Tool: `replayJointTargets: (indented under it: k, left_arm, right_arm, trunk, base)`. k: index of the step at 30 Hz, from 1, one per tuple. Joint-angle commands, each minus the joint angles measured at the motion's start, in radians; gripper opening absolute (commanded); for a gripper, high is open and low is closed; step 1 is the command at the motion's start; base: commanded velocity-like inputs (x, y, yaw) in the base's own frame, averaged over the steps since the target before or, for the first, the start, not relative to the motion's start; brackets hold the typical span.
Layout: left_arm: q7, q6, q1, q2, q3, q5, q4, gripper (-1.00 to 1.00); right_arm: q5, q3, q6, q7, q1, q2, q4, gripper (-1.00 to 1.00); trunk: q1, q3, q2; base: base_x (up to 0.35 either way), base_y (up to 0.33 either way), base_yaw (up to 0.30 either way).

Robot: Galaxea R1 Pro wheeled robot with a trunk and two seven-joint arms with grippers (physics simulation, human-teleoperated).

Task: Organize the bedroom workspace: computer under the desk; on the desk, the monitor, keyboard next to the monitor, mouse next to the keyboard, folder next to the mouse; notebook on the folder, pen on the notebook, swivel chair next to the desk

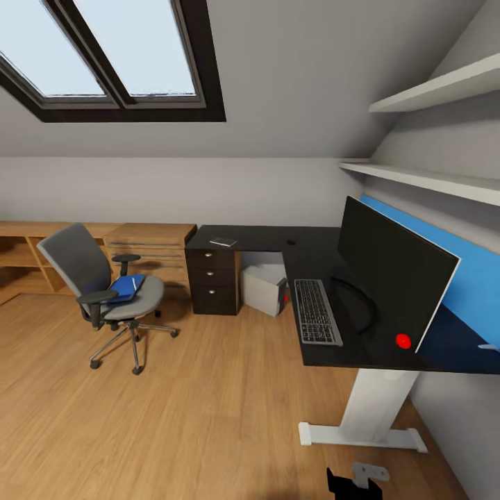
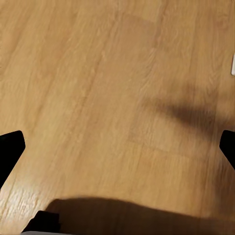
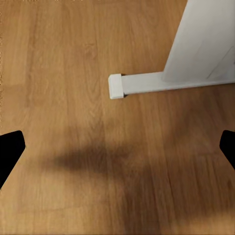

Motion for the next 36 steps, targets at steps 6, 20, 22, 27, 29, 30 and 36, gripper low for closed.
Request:
replayJointTargets:
  k: [6,20,22,27,29,30,36]
  left_arm:
    - [0.006,-0.006,-0.001,0.006,-0.008,0.007,0.000,1.00]
    - [0.005,-0.006,-0.001,0.009,-0.008,0.005,0.000,1.00]
    - [0.005,-0.006,-0.001,0.009,-0.009,0.004,0.000,1.00]
    - [0.006,-0.006,-0.001,0.009,-0.010,0.003,0.000,1.00]
    - [0.006,-0.006,-0.001,0.009,-0.010,0.003,0.000,1.00]
    - [0.006,-0.006,-0.001,0.009,-0.010,0.003,0.000,1.00]
    - [0.006,-0.006,-0.001,0.009,-0.010,0.003,0.000,1.00]
  right_arm:
    - [-0.008,-0.004,-0.009,0.000,0.000,0.006,0.000,1.00]
    - [-0.009,-0.008,-0.088,-0.004,0.000,0.024,0.001,1.00]
    - [-0.010,-0.008,-0.091,-0.004,-0.001,0.024,0.001,1.00]
    - [-0.009,-0.008,-0.091,-0.005,0.000,0.024,0.002,1.00]
    - [-0.010,-0.008,-0.092,-0.005,0.000,0.024,0.002,1.00]
    - [-0.010,-0.008,-0.092,-0.005,-0.001,0.024,0.002,1.00]
    - [-0.002,-0.006,-0.101,0.001,0.000,0.022,0.002,1.00]
  trunk:
    - [0.000,-0.001,-0.001]
    - [0.000,-0.001,-0.001]
    - [0.000,-0.001,-0.001]
    - [0.000,-0.001,-0.001]
    - [0.000,-0.001,-0.001]
    - [0.000,-0.001,-0.001]
    - [0.000,-0.001,-0.001]
  base:
    - [0.000,0.008,0.030]
    - [0.000,0.262,0.037]
    - [0.026,0.252,0.003]
    - [0.127,0.261,0.082]
    - [0.173,0.277,0.051]
    - [0.173,0.279,0.036]
    - [0.148,0.285,0.011]
